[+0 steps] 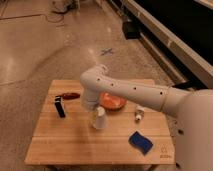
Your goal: Place the ceramic cup over the eraser
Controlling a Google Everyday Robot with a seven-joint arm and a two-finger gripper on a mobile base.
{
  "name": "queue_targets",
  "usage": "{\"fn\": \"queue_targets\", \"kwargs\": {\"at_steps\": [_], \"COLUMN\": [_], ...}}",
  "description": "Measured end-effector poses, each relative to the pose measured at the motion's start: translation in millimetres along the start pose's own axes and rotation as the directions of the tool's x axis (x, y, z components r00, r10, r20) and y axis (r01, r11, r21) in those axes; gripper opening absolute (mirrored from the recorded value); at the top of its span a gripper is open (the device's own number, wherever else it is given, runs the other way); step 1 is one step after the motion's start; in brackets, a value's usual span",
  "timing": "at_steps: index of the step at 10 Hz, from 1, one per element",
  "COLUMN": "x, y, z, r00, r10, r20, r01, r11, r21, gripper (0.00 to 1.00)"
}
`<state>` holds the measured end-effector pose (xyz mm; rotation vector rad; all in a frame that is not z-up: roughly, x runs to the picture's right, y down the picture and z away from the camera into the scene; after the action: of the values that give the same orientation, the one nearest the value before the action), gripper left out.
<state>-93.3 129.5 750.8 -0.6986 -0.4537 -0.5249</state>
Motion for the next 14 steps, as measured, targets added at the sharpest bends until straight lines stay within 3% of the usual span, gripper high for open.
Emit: {"fn": "queue_targets", "kwargs": {"at_steps": [1,3,5,7,9,14], "x": [3,54,92,112,114,92], "y": [0,7,13,17,21,23], "z": [-1,-11,-19,-21,-20,-16], "r00": [1.000,0.998,0.994,0.991,0.991,0.996], "r10": [0.004,0.036,0.062,0.082,0.077,0.041], "r20": [-0.002,-0.054,-0.091,-0.108,-0.106,-0.078], "r01": [-0.004,-0.035,-0.058,-0.077,-0.072,-0.038], "r11": [1.000,0.999,0.997,0.996,0.996,0.998], "r21": [0.002,0.025,0.042,0.049,0.046,0.040], "gripper": [0.65,0.65,0.65,0.65,0.65,0.65]}}
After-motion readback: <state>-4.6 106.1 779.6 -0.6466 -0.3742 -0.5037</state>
